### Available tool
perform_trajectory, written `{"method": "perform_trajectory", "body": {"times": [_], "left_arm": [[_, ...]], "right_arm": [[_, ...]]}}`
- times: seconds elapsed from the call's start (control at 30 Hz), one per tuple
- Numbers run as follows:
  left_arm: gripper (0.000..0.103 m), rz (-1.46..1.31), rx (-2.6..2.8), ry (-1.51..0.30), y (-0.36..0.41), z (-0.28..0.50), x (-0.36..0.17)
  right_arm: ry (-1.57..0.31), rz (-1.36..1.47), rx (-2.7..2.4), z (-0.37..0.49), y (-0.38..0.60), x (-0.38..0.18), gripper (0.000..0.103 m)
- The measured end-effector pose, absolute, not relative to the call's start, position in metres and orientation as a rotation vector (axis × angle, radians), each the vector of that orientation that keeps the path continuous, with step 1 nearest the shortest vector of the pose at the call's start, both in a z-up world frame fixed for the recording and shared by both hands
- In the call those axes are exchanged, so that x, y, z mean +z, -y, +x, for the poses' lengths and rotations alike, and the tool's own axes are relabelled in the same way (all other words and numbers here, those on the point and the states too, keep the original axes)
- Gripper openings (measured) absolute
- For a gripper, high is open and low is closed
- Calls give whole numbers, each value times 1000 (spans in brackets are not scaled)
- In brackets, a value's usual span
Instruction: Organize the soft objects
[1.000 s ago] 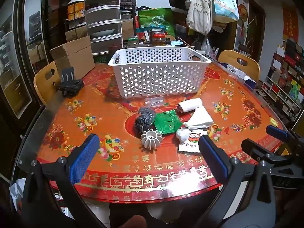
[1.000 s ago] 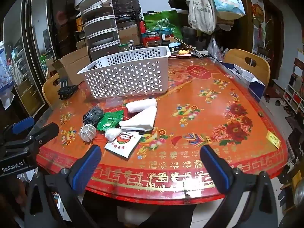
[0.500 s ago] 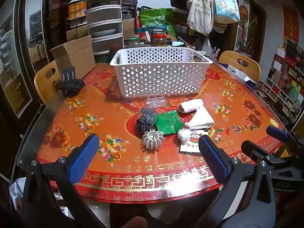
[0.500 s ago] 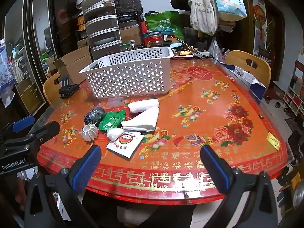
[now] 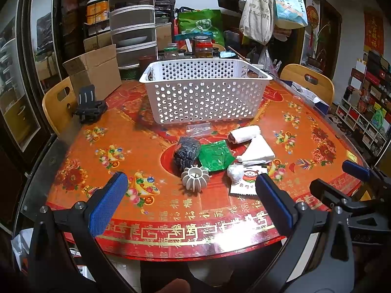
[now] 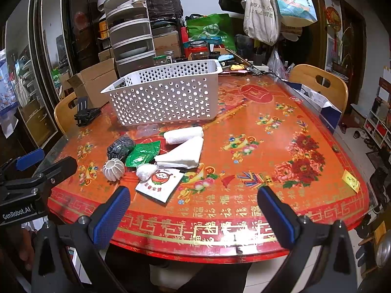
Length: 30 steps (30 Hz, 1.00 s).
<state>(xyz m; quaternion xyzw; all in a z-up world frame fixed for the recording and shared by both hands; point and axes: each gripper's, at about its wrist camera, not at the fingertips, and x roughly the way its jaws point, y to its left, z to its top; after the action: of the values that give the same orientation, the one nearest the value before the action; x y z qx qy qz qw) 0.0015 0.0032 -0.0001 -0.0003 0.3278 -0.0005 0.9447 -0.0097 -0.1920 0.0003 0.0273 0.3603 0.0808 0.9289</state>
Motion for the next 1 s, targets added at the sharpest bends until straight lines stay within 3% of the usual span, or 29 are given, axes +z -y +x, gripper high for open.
{"method": "perform_trajectory", "body": {"times": [1.0], "left_arm": [[103, -1, -6, -671, -2, 2, -3]], "right_arm": [[-738, 49, 164, -10, 191, 0, 103]]}}
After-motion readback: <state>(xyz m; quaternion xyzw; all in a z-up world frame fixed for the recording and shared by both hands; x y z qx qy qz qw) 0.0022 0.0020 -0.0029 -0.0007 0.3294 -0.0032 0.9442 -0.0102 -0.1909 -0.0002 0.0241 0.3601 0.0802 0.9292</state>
